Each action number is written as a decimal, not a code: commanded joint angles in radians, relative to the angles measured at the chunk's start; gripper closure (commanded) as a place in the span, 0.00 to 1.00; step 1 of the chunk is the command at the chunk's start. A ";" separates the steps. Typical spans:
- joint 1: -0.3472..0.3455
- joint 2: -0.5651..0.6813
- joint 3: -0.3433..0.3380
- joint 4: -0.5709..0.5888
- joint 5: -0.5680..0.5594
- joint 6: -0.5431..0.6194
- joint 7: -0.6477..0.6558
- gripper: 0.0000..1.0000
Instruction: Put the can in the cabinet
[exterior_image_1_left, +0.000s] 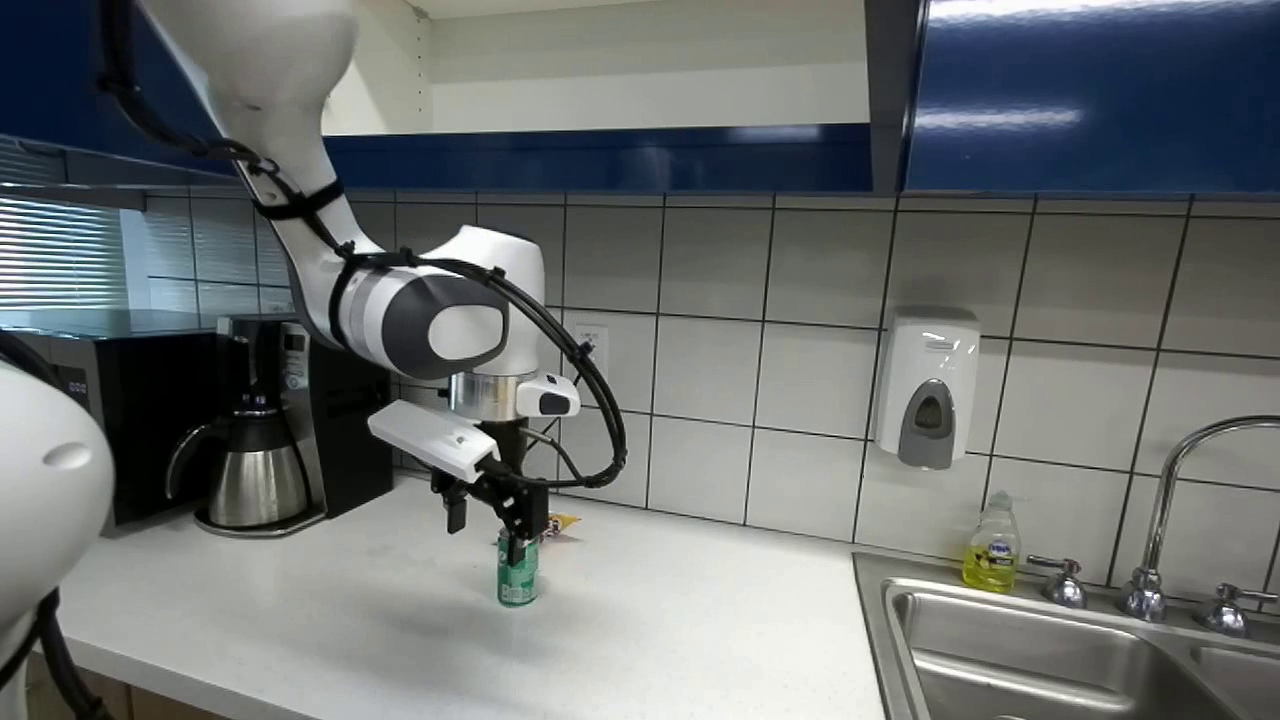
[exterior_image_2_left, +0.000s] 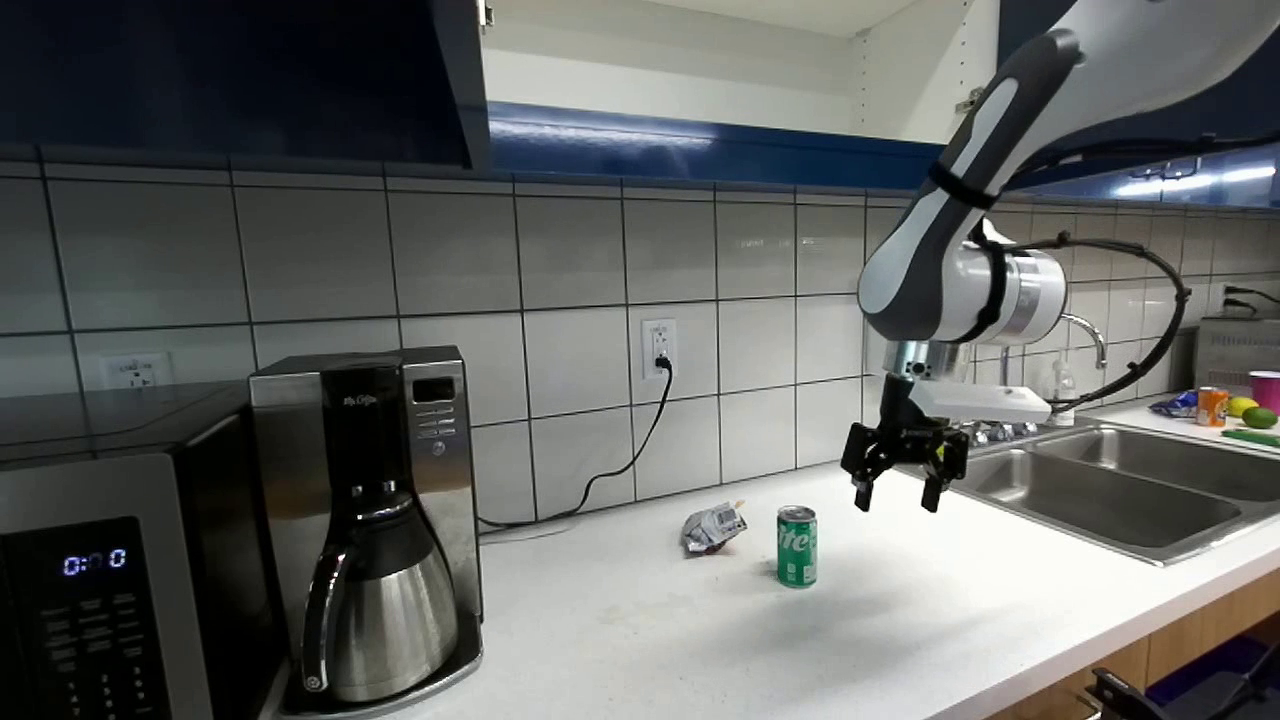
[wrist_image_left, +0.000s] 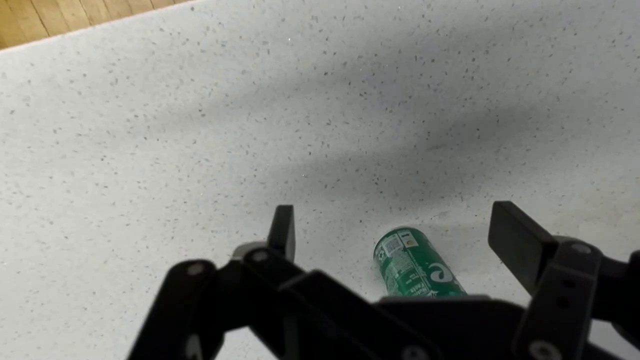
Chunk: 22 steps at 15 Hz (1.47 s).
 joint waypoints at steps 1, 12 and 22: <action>0.016 0.152 0.003 0.061 0.101 0.105 -0.101 0.00; 0.001 0.418 0.088 0.228 0.350 0.254 -0.338 0.00; -0.048 0.524 0.197 0.310 0.461 0.341 -0.476 0.00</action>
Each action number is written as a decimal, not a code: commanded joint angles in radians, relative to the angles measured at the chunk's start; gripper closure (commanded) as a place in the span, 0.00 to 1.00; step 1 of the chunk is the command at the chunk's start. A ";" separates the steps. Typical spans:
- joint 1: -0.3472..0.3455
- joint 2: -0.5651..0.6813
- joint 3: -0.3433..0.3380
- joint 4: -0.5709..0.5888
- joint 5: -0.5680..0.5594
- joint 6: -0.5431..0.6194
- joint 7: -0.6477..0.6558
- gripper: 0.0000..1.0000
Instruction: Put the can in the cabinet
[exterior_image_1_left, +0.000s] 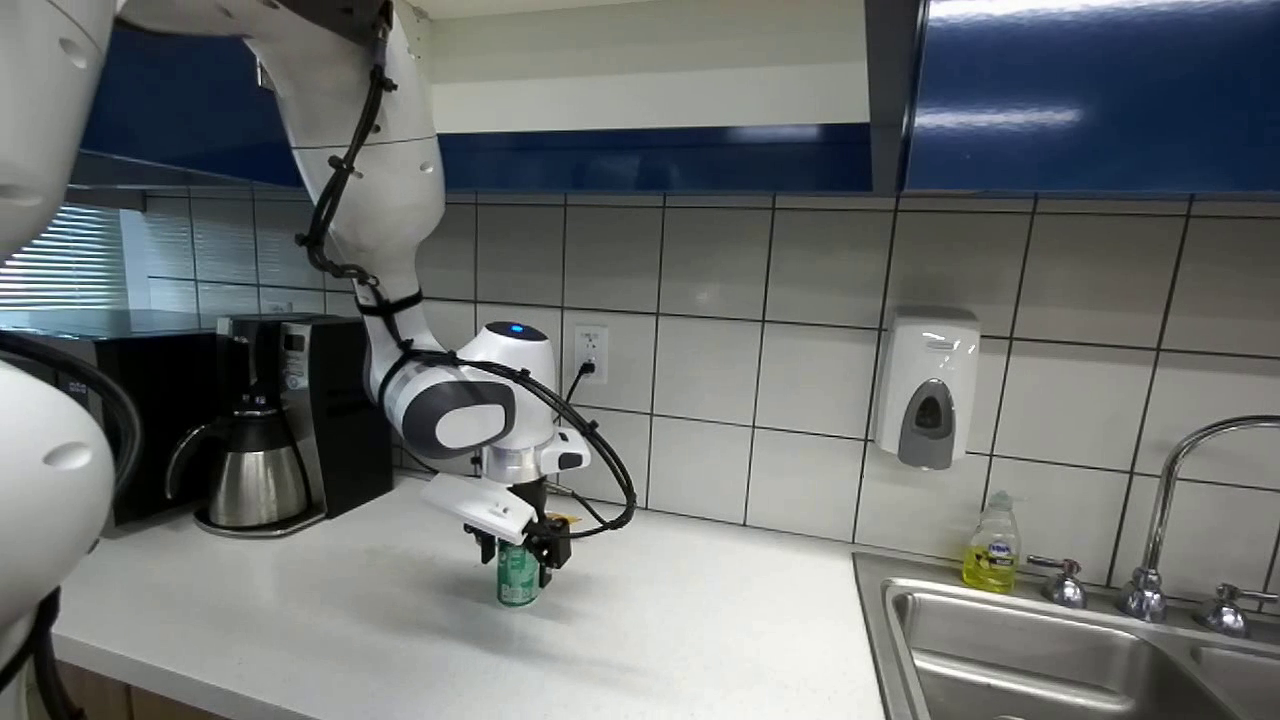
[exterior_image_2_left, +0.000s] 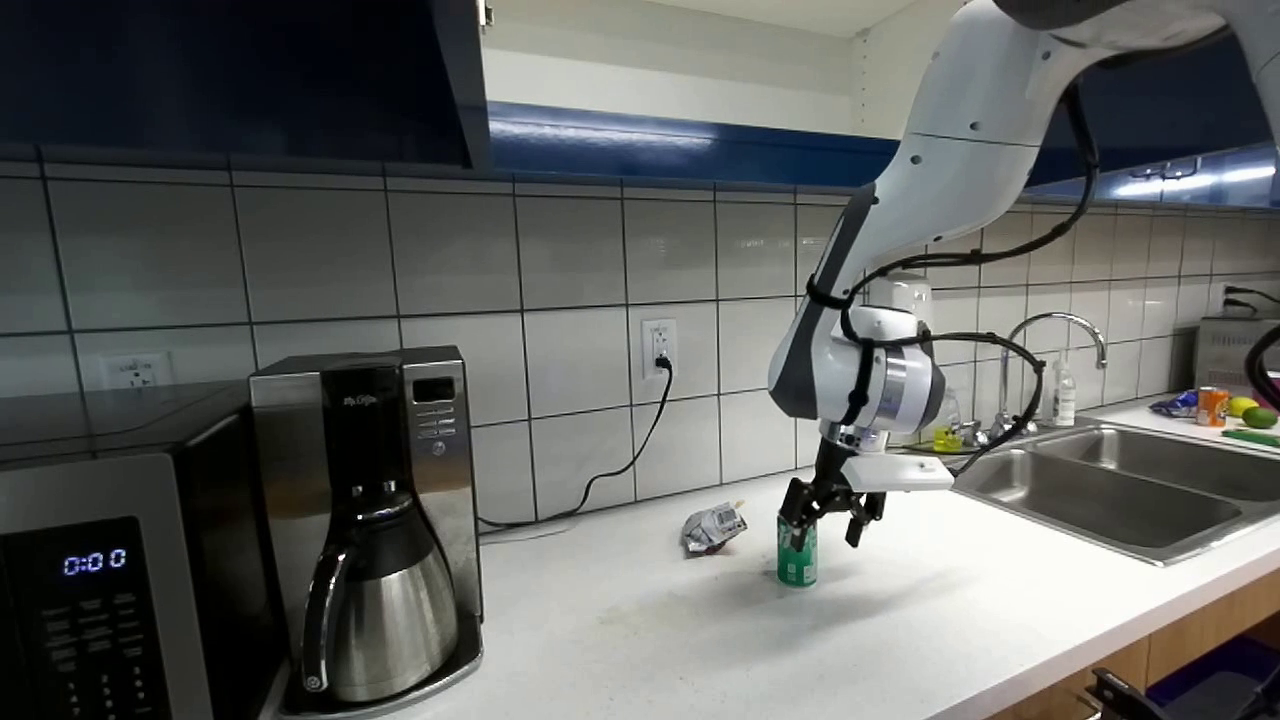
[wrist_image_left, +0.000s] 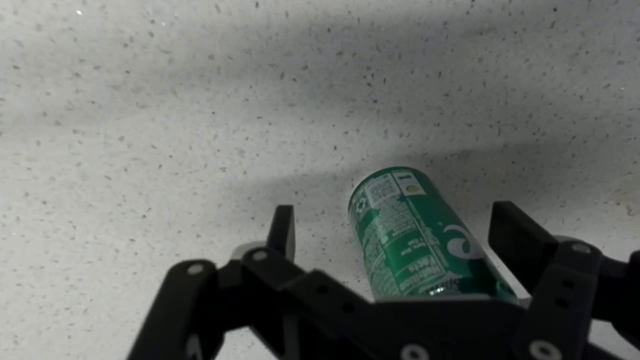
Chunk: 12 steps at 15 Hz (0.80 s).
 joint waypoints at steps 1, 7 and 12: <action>-0.058 0.045 0.066 0.036 0.053 0.050 -0.092 0.00; -0.133 0.084 0.176 0.060 0.099 0.108 -0.156 0.00; -0.198 0.110 0.260 0.076 0.105 0.160 -0.177 0.00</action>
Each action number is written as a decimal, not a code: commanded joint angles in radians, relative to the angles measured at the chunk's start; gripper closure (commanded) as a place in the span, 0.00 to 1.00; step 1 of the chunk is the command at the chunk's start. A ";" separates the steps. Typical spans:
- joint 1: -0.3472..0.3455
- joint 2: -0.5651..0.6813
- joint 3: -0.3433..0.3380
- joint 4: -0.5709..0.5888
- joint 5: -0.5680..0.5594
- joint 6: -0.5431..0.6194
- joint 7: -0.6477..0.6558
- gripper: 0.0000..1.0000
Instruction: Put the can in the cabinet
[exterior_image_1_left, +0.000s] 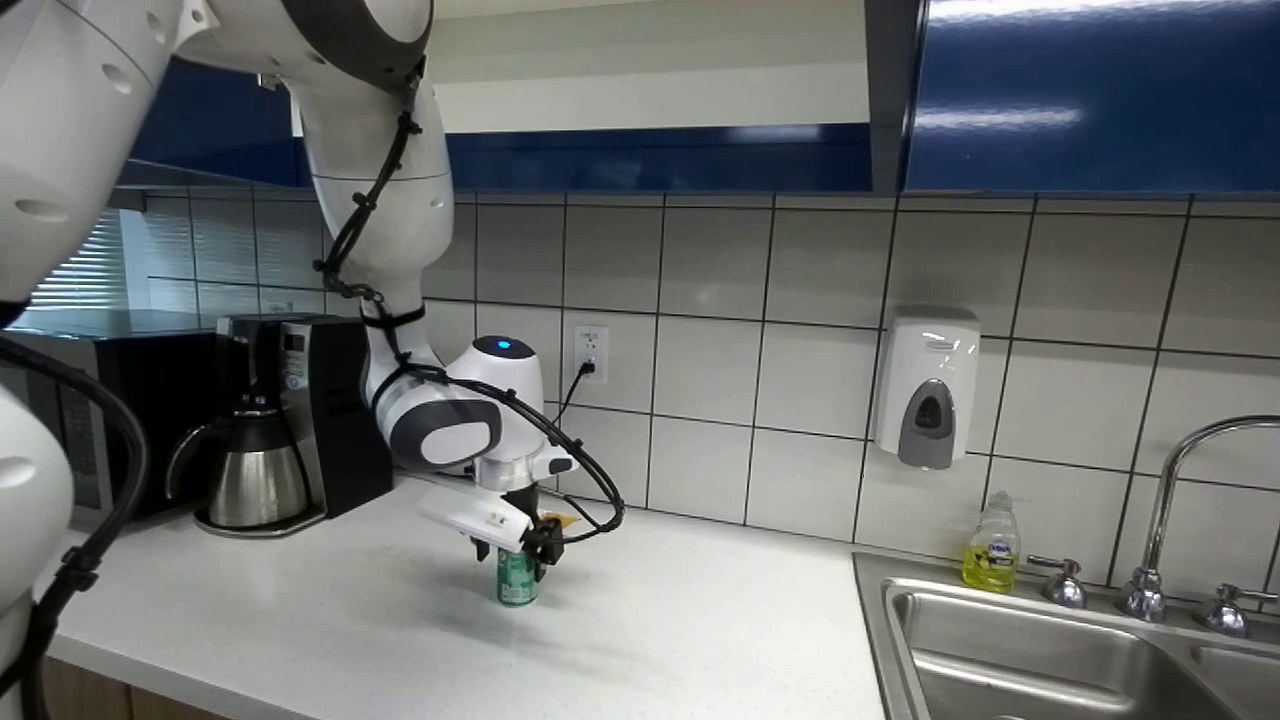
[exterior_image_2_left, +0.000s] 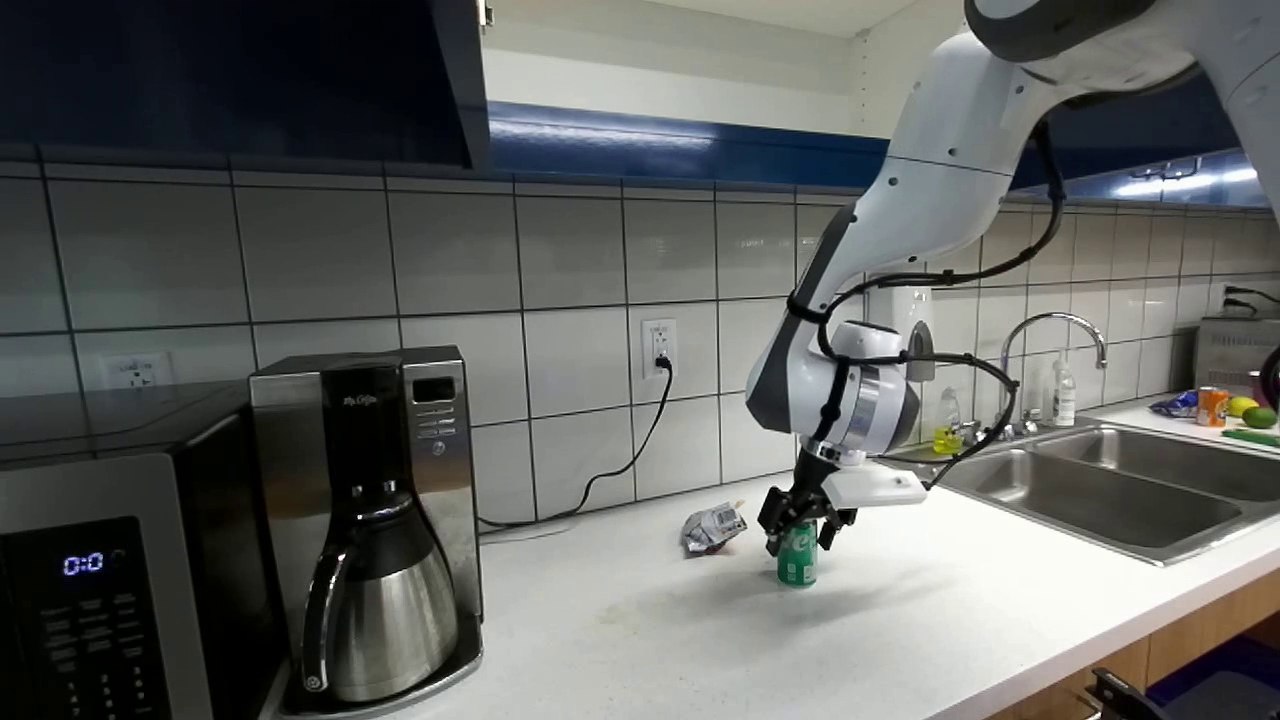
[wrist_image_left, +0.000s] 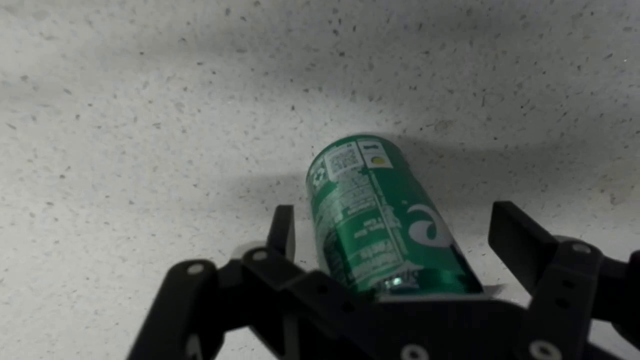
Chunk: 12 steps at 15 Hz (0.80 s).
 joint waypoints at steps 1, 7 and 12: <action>-0.071 0.026 0.076 0.023 0.025 0.043 -0.056 0.00; -0.150 0.046 0.151 0.031 0.014 0.077 -0.063 0.58; -0.168 0.035 0.160 0.023 0.010 0.064 -0.041 0.59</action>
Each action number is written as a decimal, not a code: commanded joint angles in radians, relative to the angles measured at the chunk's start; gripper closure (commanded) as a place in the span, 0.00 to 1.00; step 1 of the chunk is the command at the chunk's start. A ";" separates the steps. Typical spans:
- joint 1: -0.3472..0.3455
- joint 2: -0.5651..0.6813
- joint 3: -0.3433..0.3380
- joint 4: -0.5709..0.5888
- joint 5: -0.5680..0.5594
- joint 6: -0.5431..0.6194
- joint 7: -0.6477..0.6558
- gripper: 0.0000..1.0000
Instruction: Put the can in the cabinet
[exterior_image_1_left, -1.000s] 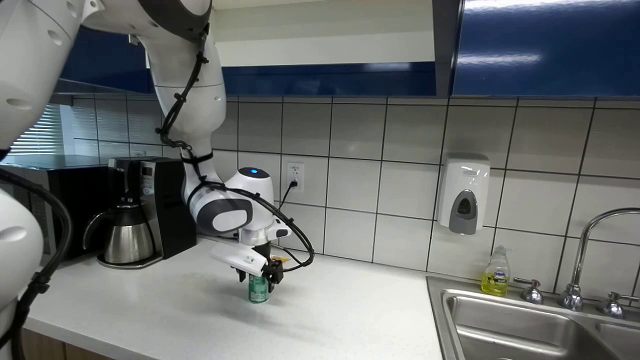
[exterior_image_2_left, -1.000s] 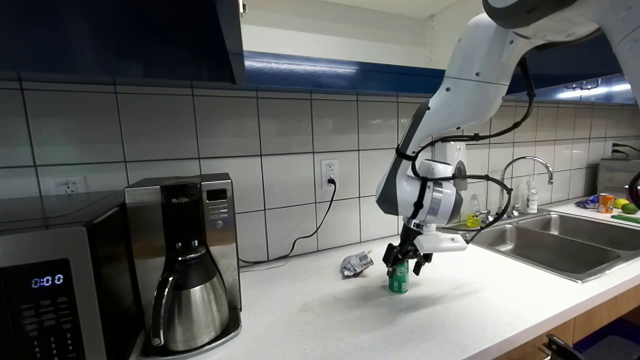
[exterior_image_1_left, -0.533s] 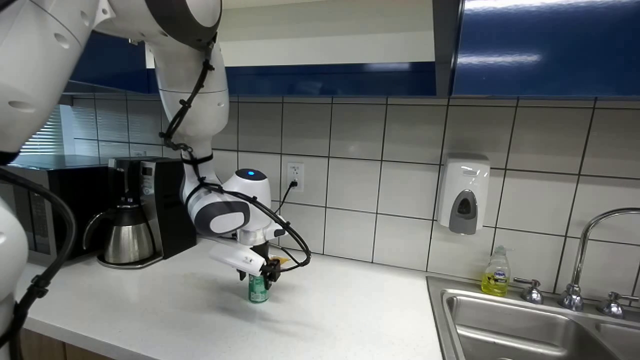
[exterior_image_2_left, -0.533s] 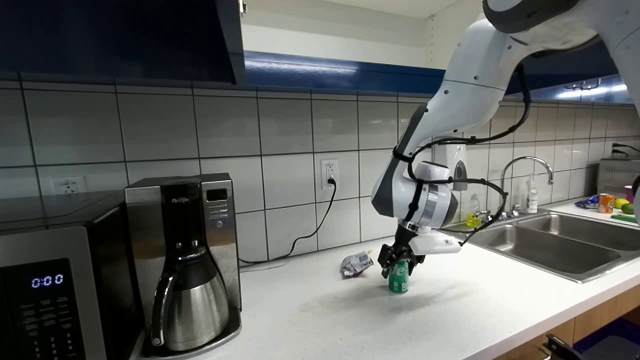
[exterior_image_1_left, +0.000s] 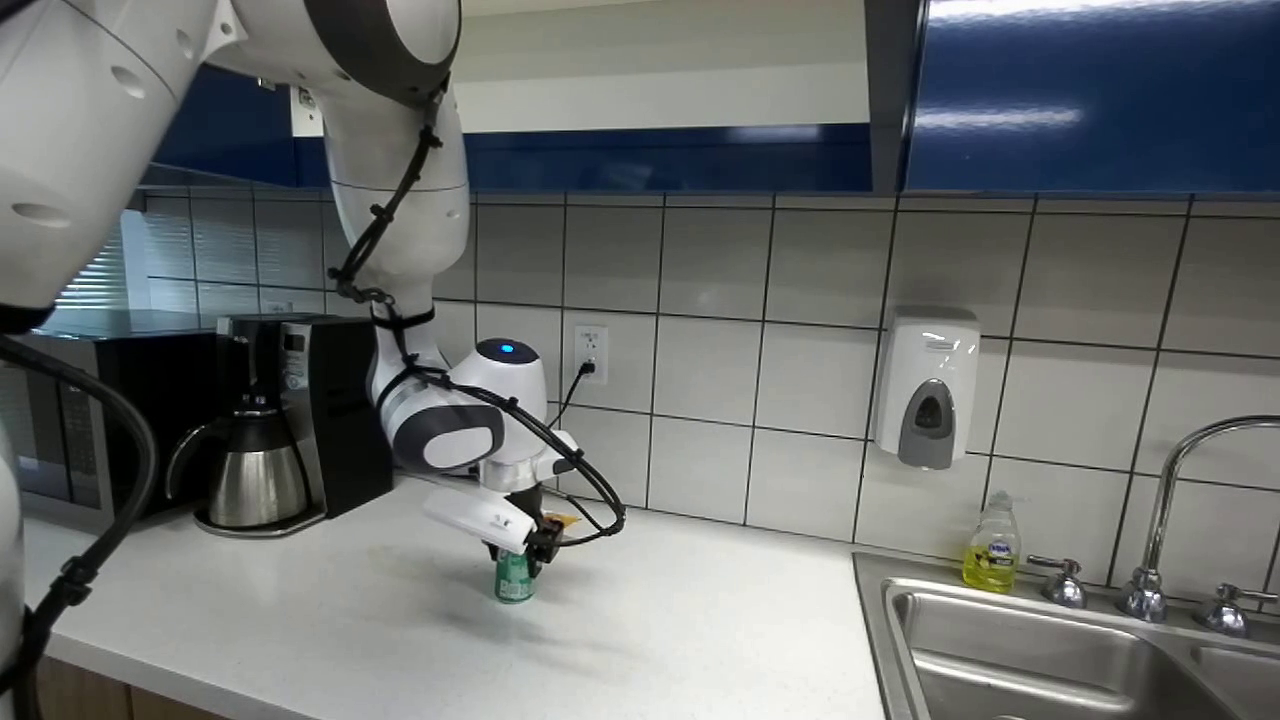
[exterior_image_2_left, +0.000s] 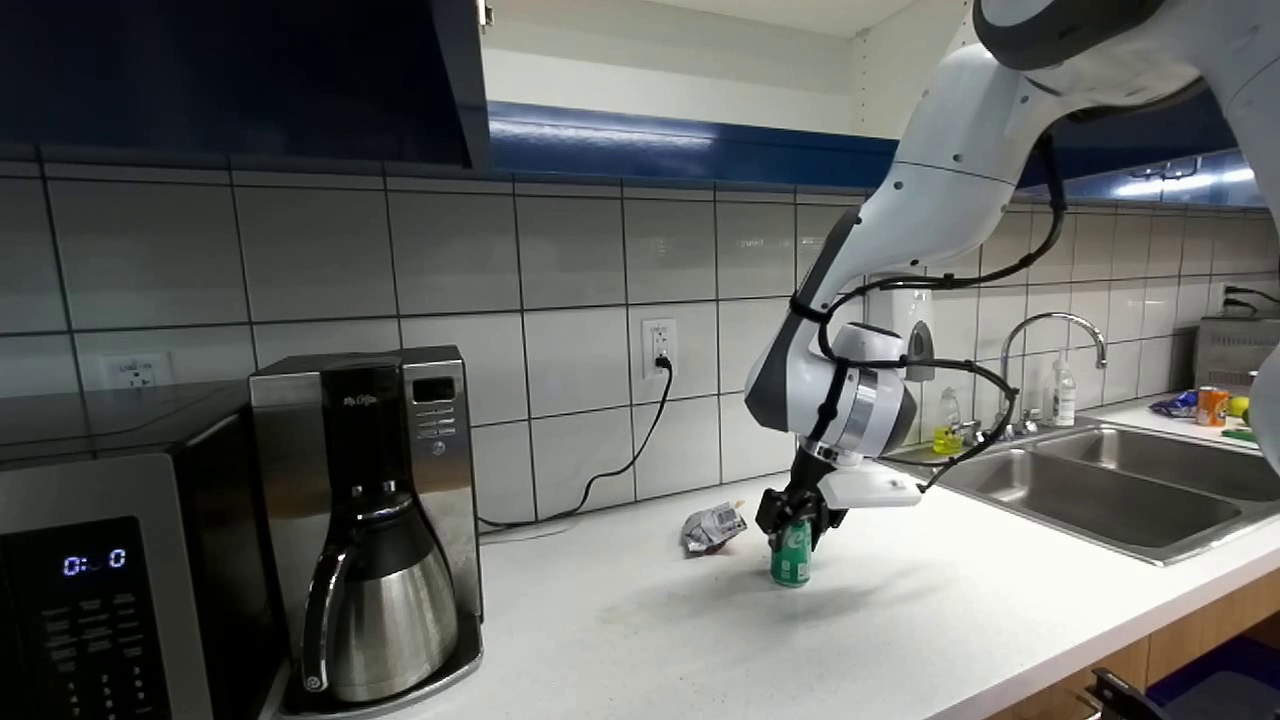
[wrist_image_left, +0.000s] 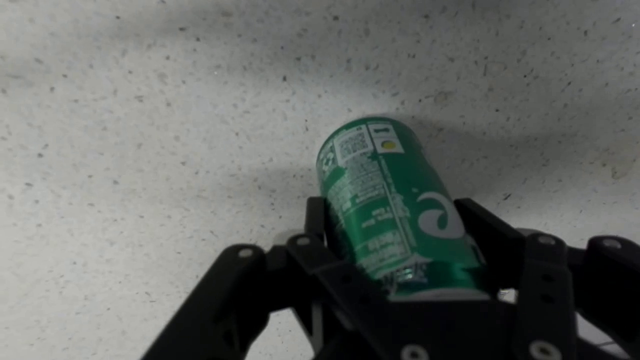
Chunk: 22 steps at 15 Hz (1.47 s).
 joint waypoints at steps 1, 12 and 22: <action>-0.024 -0.011 0.017 -0.001 0.012 -0.004 -0.004 0.59; 0.099 -0.178 -0.097 -0.106 -0.012 -0.079 0.100 0.59; 0.218 -0.424 -0.236 -0.228 -0.177 -0.222 0.265 0.59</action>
